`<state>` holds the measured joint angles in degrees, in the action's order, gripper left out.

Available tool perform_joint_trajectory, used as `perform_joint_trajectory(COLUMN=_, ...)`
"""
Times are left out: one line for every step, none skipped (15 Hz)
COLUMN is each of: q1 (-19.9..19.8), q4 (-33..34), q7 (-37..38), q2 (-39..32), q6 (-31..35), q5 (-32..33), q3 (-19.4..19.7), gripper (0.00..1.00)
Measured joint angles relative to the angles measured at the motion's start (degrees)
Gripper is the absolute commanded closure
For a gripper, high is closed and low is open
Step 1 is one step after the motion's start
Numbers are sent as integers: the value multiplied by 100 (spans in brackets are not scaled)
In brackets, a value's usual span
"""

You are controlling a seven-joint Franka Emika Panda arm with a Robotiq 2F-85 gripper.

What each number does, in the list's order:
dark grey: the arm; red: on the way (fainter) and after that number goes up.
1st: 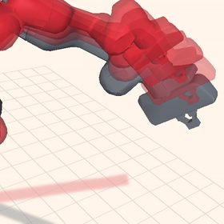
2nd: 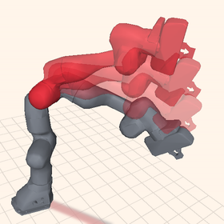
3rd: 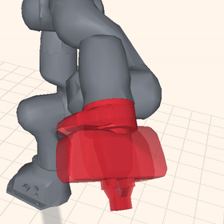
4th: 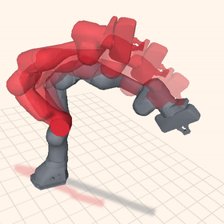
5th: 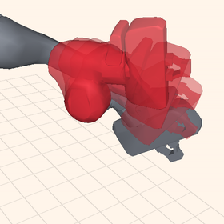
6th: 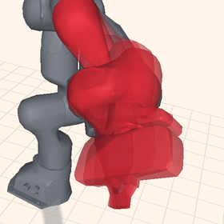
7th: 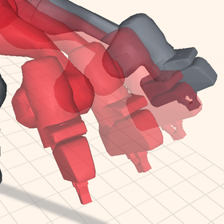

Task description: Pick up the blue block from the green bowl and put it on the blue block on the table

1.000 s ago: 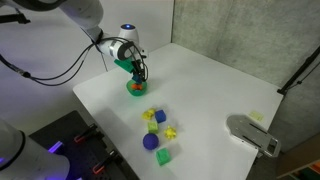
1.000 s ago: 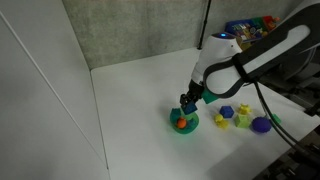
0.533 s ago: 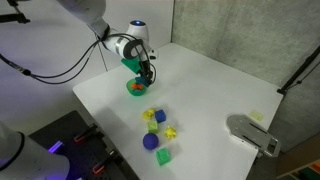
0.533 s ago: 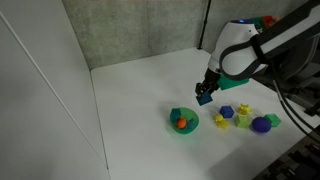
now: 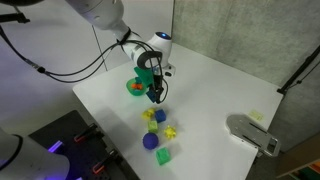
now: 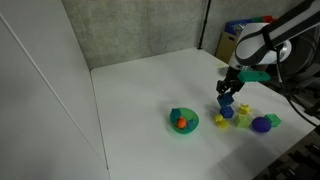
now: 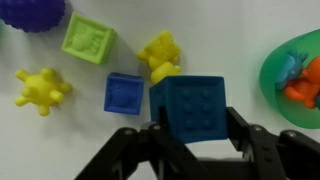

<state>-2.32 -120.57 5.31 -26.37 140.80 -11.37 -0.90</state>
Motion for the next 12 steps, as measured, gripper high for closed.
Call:
perform_joint_trajectory(q1=-129, q4=0, q7=-98, q2=-2, q6=-79, q5=-76, q3=3, gripper=66)
perform_joint_trajectory(q1=-248, q4=1, q7=-183, q2=-7, q6=-145, q5=-136, q3=5, gripper=66)
perform_joint_trajectory(q1=-363, q4=2, q7=-281, q2=-19, q6=-190, q5=-211, q3=7, gripper=66)
perform_joint_trajectory(q1=-462, q4=5, q7=-378, q2=-36, q6=-223, q5=-292, q3=9, gripper=66)
perform_joint_trajectory(q1=-552, q4=10, q7=-469, q2=-62, q6=-252, q5=-360, q3=10, gripper=66)
perform_joint_trajectory(q1=-637, q4=19, q7=-572, q2=-96, q6=-282, q5=-433, q3=10, gripper=66)
perform_joint_trajectory(q1=-710, q4=33, q7=-675, q2=-133, q6=-315, q5=-511, q3=10, gripper=66)
perform_joint_trajectory(q1=-771, q4=50, q7=-774, q2=-172, q6=-345, q5=-577, q3=9, gripper=66)
perform_joint_trajectory(q1=-821, q4=63, q7=-864, q2=-212, q6=-367, q5=-637, q3=7, gripper=66)
perform_joint_trajectory(q1=-866, q4=77, q7=-961, q2=-252, q6=-384, q5=-701, q3=6, gripper=66)
perform_joint_trajectory(q1=-903, q4=90, q7=-1051, q2=-290, q6=-394, q5=-758, q3=4, gripper=66)
perform_joint_trajectory(q1=-938, q4=114, q7=-1124, q2=-333, q6=-406, q5=-804, q3=0, gripper=66)
